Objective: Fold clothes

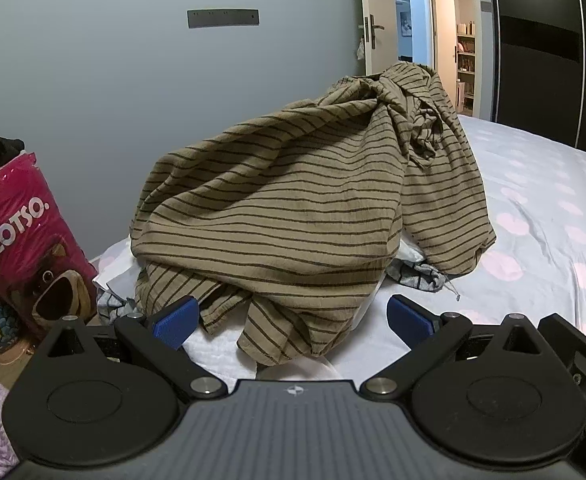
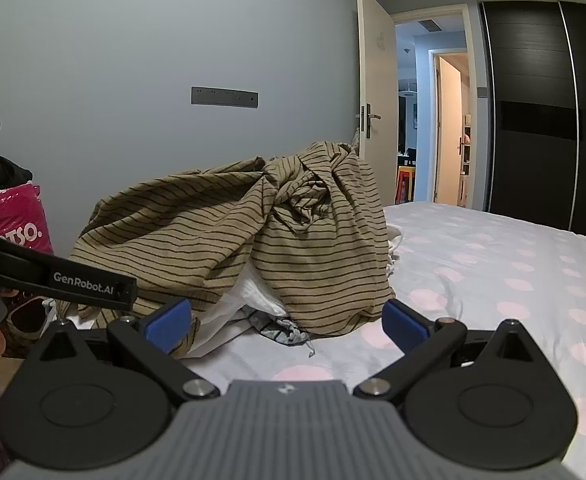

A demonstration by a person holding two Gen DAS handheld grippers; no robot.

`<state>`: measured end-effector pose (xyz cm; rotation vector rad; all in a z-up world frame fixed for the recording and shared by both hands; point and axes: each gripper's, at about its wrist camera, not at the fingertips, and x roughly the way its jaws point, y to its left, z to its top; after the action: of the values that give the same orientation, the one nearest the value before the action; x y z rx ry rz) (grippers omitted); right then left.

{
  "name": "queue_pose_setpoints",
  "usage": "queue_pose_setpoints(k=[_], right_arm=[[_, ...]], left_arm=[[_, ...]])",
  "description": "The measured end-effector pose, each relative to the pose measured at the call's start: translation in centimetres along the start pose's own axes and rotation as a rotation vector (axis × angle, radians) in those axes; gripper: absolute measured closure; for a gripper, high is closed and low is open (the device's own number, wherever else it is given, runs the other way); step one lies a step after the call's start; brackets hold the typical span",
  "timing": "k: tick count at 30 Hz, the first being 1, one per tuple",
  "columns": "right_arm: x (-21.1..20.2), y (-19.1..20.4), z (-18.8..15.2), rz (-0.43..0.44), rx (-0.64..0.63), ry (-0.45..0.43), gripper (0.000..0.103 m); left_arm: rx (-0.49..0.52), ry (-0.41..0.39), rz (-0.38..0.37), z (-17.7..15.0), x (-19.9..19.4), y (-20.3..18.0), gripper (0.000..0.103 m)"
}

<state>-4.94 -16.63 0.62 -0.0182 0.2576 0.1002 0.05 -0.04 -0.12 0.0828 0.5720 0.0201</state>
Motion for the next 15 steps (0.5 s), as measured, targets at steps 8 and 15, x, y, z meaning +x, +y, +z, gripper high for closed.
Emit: queue_pose_setpoints(k=[8, 15], right_arm=[[-0.13, 0.33, 0.00, 0.002, -0.004, 0.006, 0.001], [0.44, 0.38, -0.52, 0.005, -0.009, 0.009, 0.001]], left_arm=[[-0.002, -0.011, -0.008, -0.57, 0.05, 0.02, 0.001], [0.004, -0.008, -0.004, -0.88, -0.16, 0.06, 0.001]])
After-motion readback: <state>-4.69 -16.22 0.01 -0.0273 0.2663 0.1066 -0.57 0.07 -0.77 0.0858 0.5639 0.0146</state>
